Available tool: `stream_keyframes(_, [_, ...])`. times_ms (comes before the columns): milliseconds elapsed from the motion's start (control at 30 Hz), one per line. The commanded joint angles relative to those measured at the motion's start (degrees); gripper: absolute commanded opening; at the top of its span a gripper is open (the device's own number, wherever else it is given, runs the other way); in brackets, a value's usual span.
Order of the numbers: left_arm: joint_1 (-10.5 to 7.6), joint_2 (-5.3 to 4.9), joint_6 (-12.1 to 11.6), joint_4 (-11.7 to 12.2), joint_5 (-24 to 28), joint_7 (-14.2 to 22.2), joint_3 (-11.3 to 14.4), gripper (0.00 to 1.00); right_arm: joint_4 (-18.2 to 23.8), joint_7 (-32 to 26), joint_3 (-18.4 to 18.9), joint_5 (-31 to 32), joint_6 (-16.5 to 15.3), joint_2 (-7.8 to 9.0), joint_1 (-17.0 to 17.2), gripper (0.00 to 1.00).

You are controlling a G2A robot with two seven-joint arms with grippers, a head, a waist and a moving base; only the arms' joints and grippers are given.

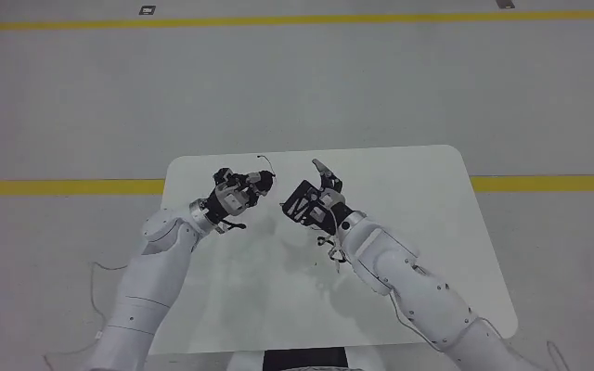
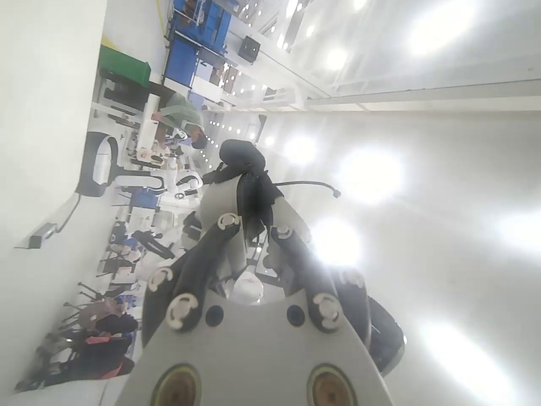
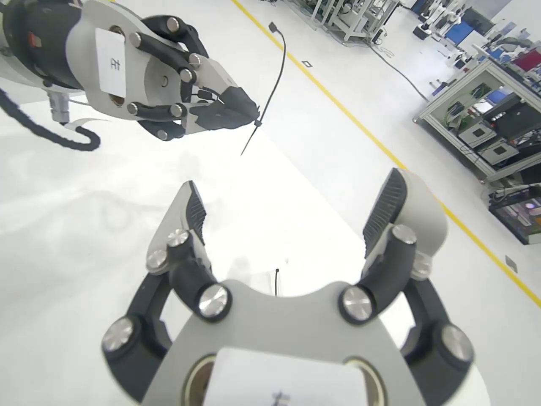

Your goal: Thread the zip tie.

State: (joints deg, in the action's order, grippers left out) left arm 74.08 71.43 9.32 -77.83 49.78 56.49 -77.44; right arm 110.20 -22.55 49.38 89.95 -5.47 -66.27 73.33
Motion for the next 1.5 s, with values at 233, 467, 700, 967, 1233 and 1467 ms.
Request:
stream_keyframes(233, [-0.32, -0.14, -0.6, -0.3, 0.6, 0.9, -0.1, 0.00, 0.0, -0.1, 0.1, 0.0, -0.1, -0.03, 0.0, 1.00])
stream_keyframes(467, [0.49, 0.01, 4.5, -1.3, 8.7, -0.8, 0.3, 0.00, -1.5, 4.6, 0.8, -0.8, -1.1, -0.23, 0.8, 1.00])
stream_keyframes(700, [0.65, -0.37, 8.8, -1.7, 12.5, -2.4, -0.2, 0.00, -6.8, 14.7, -1.2, 0.0, -0.7, -0.38, -2.0, 1.00])
stream_keyframes(967, [0.66, -0.59, 9.0, -1.6, 12.1, -2.8, -0.1, 0.00, -9.1, 17.3, -3.6, 0.0, 0.4, 0.26, -4.8, 1.00])
stream_keyframes(1233, [0.66, -0.59, 9.0, -1.6, 12.1, -2.8, -0.1, 0.00, -8.8, 21.8, -3.5, 0.0, 1.0, 0.07, -4.8, 1.00])
stream_keyframes(1467, [0.66, -0.59, 9.0, -1.6, 12.1, -2.8, -0.1, 0.00, -11.7, 23.4, -7.0, 0.0, 2.1, 0.37, -8.3, 0.48])
